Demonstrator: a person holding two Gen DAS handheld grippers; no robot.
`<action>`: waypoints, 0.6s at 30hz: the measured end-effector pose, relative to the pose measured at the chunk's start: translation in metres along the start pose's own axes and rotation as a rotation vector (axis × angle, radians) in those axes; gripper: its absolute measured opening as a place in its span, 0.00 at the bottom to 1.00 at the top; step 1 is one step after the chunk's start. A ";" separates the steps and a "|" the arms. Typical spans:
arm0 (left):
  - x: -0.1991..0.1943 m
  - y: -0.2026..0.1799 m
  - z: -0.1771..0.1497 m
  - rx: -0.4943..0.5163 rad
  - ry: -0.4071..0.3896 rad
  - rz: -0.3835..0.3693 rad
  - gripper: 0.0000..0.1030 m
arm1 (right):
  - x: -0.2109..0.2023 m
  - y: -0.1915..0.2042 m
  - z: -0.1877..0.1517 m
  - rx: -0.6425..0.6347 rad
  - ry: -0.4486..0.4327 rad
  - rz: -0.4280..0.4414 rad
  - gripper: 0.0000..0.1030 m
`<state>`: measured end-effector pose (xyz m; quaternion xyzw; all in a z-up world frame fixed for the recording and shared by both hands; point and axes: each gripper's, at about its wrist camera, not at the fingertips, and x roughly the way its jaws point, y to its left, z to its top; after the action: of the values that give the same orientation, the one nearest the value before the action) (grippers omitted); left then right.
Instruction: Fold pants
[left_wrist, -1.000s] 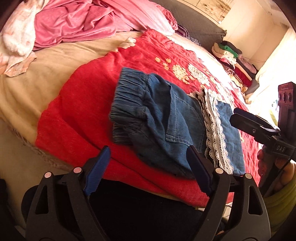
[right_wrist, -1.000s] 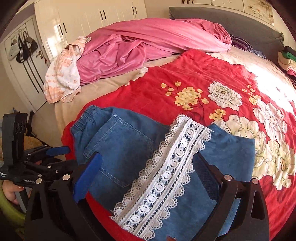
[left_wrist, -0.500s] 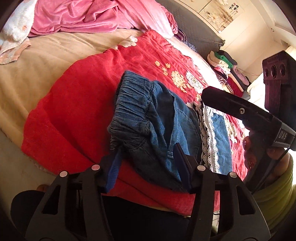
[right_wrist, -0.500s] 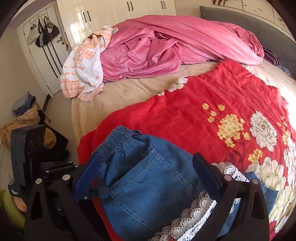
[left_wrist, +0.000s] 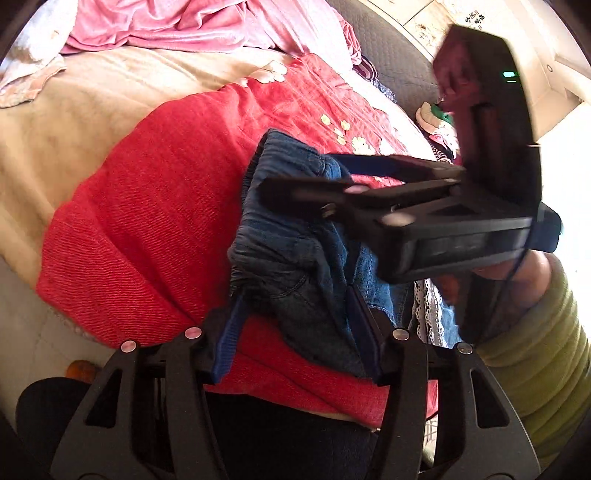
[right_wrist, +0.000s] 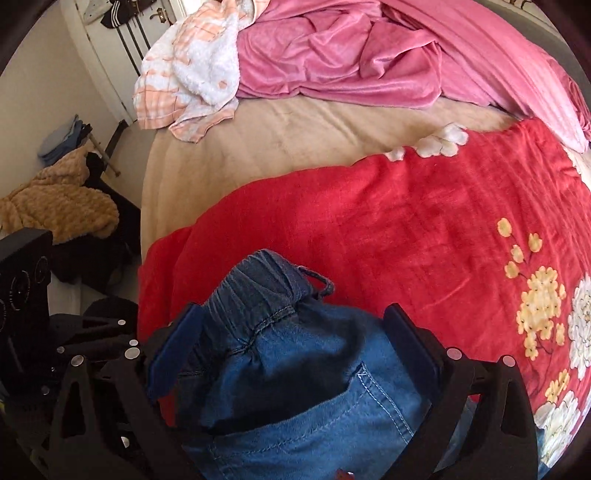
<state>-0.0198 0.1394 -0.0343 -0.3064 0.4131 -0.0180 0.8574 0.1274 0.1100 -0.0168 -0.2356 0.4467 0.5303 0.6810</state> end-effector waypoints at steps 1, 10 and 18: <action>0.000 0.001 0.000 -0.002 -0.001 0.005 0.45 | 0.004 -0.001 -0.001 0.008 0.005 0.013 0.95; -0.003 0.004 -0.002 -0.028 -0.005 0.023 0.54 | -0.008 -0.015 -0.018 0.072 -0.101 0.188 0.38; -0.001 -0.008 0.000 -0.026 0.004 -0.011 0.63 | -0.060 -0.035 -0.048 0.156 -0.271 0.321 0.34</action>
<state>-0.0185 0.1327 -0.0293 -0.3199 0.4134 -0.0178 0.8524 0.1405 0.0294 0.0054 -0.0347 0.4227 0.6226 0.6576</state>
